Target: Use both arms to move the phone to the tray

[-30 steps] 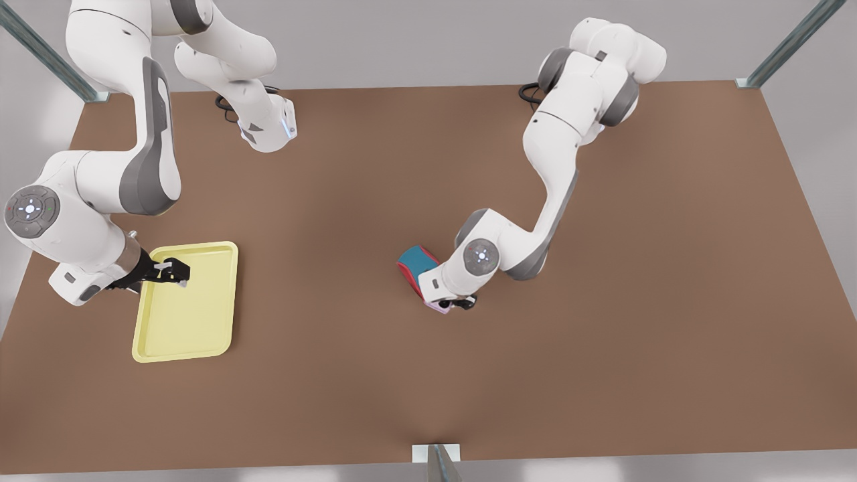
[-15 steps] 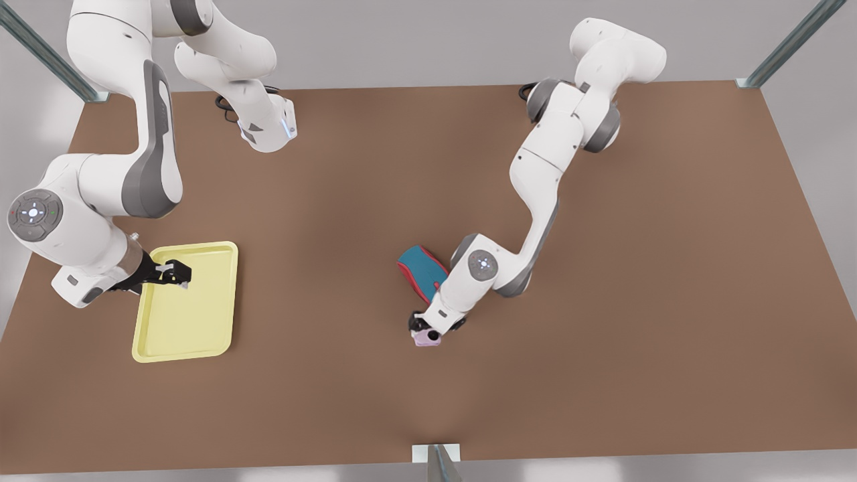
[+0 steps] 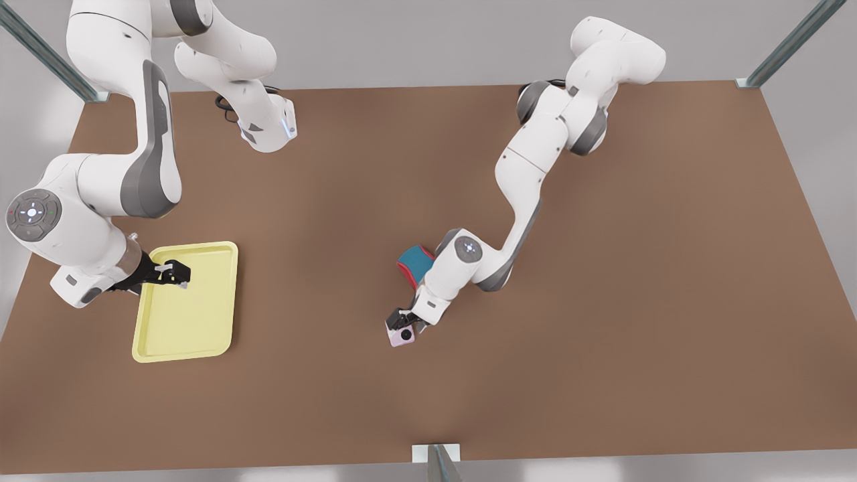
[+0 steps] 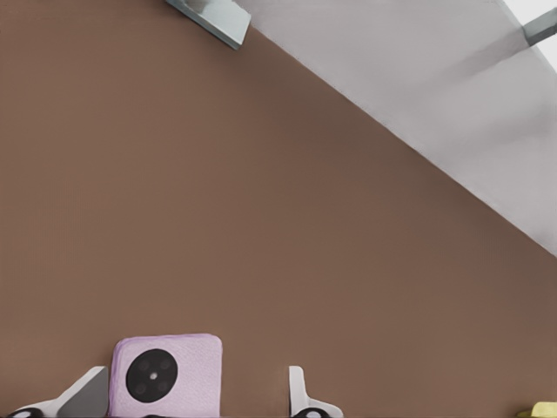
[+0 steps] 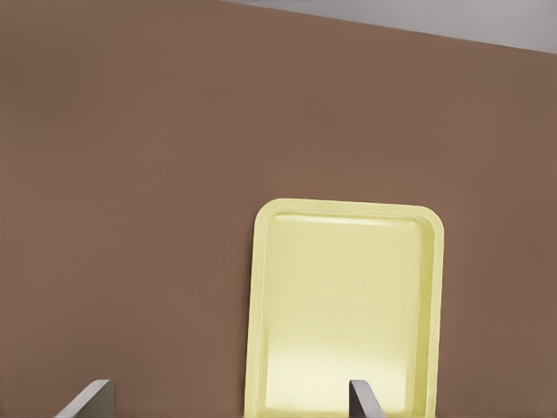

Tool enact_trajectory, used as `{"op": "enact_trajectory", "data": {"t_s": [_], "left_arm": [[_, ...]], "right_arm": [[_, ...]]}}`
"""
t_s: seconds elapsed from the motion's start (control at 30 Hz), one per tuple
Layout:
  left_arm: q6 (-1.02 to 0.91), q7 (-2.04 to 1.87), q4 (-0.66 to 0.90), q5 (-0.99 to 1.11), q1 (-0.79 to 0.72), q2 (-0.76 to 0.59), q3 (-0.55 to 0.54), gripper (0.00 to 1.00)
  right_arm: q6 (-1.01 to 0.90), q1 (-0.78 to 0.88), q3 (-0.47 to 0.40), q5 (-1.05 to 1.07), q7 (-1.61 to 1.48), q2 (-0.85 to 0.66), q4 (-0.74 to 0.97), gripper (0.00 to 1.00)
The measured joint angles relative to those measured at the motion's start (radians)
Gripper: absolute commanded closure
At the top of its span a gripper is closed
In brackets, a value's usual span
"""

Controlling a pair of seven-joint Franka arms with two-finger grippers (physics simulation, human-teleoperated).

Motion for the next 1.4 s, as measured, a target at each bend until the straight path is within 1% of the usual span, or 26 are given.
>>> {"op": "enact_trajectory", "data": {"t_s": [0.07,0.1,0.13,0.2,0.27,0.33,0.4,0.47,0.5,0.53,0.57,0.63,0.7,0.8,0.9,1.17,1.4], "left_arm": [[-0.025,-0.022,-0.002,0.002,0.019,-0.049,0.010,0.00],[-0.074,-0.028,-0.007,0.005,0.051,-0.098,0.013,0.00],[-0.146,-0.028,-0.011,0.007,0.091,-0.153,0.015,0.00],[-0.339,-0.007,-0.014,0.010,0.177,-0.265,0.023,0.00],[-0.564,0.037,-0.016,0.014,0.225,-0.357,0.112,0.00],[-0.779,0.102,-0.017,0.015,0.238,-0.436,0.235,0.00],[-0.966,0.174,-0.017,0.017,0.241,-0.516,0.333,0.00],[-1.122,0.246,-0.034,0.019,0.254,-0.604,0.391,0.00],[-1.177,0.281,-0.087,0.021,0.275,-0.671,0.391,0.00],[-1.218,0.313,-0.152,0.041,0.322,-0.743,0.336,0.00],[-1.247,0.344,-0.217,0.070,0.382,-0.805,0.251,0.00],[-1.276,0.399,-0.316,0.112,0.465,-0.881,0.139,0.00],[-1.296,0.449,-0.344,0.141,0.500,-0.891,0.098,0.00],[-1.313,0.514,-0.351,0.162,0.514,-0.870,0.099,0.00],[-1.319,0.569,-0.348,0.170,0.516,-0.845,0.103,0.00],[-1.326,0.676,-0.347,0.171,0.515,-0.828,0.104,0.00],[-1.328,0.737,-0.347,0.169,0.515,-0.823,0.104,0.00]], "right_arm": [[-0.002,-0.003,0.029,0.004,0.000,0.001,0.012,0.00],[-0.001,0.008,0.046,0.006,0.000,0.007,0.016,0.00],[0.006,0.037,0.055,0.008,0.000,0.016,0.019,0.00],[0.023,0.101,0.103,0.027,0.001,0.037,0.025,0.00],[0.048,0.230,0.125,0.043,0.004,0.106,0.068,0.00],[0.066,0.357,0.126,0.053,0.021,0.217,0.167,0.00],[0.089,0.456,0.098,0.059,0.040,0.341,0.269,0.00],[0.125,0.509,0.078,0.062,0.065,0.478,0.386,0.00],[0.150,0.518,0.074,0.063,0.080,0.522,0.411,0.00],[0.180,0.521,0.071,0.063,0.095,0.554,0.423,0.00],[0.211,0.521,0.064,0.063,0.109,0.579,0.430,0.00],[0.259,0.518,0.048,0.064,0.138,0.660,0.488,0.00],[0.303,0.517,0.043,0.068,0.166,0.743,0.548,0.00],[0.368,0.522,0.040,0.083,0.211,0.810,0.586,0.00],[0.426,0.522,0.039,0.090,0.256,0.835,0.592,0.00],[0.527,0.518,0.042,0.094,0.366,0.893,0.566,0.00],[0.555,0.509,0.048,0.096,0.431,0.913,0.579,0.00]]}}
